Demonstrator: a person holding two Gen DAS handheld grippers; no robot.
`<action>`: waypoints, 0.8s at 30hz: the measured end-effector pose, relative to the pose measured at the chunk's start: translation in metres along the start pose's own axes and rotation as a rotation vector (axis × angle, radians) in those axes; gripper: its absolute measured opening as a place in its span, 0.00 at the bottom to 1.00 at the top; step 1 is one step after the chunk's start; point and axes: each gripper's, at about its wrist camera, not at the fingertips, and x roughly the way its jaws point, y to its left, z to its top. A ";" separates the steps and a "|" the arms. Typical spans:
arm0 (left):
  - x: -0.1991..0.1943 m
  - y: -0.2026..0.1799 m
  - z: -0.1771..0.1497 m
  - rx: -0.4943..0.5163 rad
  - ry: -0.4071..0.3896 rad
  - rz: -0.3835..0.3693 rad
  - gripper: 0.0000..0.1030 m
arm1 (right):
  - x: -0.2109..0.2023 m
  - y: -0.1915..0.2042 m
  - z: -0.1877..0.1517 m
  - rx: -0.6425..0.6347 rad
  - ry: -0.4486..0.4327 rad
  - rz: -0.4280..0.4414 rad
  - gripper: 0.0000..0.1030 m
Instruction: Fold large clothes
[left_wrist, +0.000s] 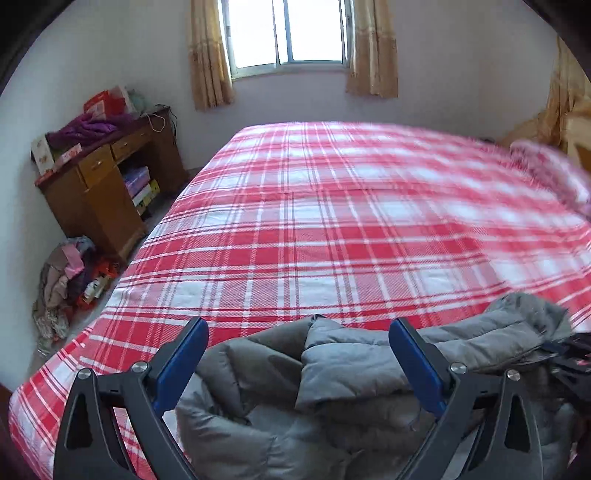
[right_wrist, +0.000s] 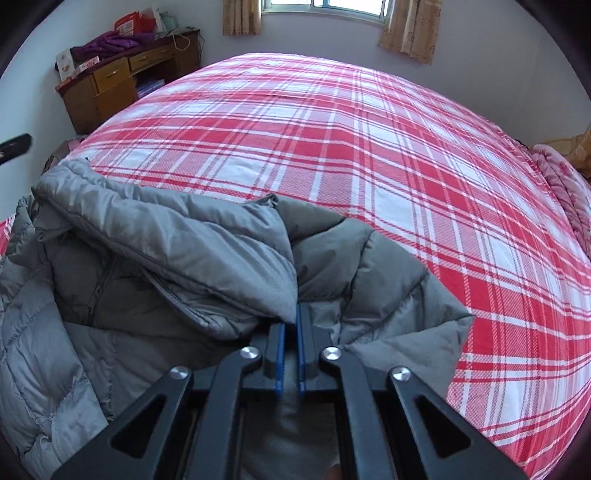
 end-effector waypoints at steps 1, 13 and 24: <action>0.014 -0.009 -0.006 0.046 0.032 0.078 0.95 | -0.001 -0.001 -0.001 0.001 -0.001 0.004 0.08; -0.001 0.002 -0.009 -0.031 -0.006 0.002 0.95 | -0.073 -0.017 0.005 0.044 -0.144 0.018 0.41; 0.053 -0.039 -0.026 -0.061 0.117 -0.151 0.95 | -0.013 0.022 0.060 0.185 -0.139 0.171 0.52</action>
